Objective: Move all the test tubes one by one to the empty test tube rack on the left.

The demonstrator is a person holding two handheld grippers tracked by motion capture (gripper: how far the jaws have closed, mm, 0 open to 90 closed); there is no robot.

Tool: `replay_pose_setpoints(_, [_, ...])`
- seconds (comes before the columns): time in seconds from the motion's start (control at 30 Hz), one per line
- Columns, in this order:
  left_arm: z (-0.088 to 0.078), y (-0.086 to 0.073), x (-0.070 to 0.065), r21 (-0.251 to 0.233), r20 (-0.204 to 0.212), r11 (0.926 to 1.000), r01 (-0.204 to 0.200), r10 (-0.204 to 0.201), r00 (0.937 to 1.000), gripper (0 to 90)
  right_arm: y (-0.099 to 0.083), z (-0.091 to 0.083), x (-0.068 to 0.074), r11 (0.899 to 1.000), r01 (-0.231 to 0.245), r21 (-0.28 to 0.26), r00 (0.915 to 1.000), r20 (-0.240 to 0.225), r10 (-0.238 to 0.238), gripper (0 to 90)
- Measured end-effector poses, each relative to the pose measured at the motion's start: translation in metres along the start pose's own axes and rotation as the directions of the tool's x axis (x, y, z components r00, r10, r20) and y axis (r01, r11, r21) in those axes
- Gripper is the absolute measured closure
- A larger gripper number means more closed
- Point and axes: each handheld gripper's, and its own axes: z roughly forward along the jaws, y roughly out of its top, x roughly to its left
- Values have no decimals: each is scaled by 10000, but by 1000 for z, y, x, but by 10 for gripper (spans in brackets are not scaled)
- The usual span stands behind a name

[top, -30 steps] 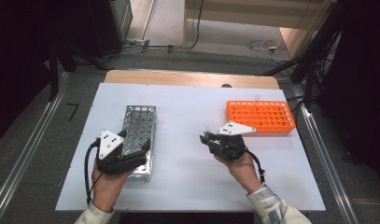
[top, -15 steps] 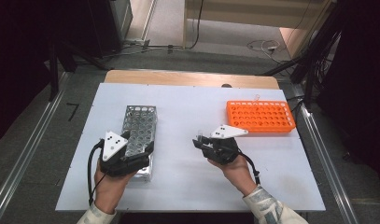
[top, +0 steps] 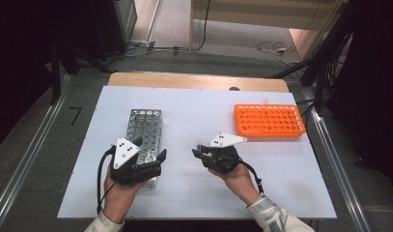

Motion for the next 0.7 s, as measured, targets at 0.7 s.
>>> replay_pose_setpoints(0.7, [16,1,-36,83,1721,9957,-919,891,9810,411,3,9,29,9980,624,33,9954,-733,-620,730])
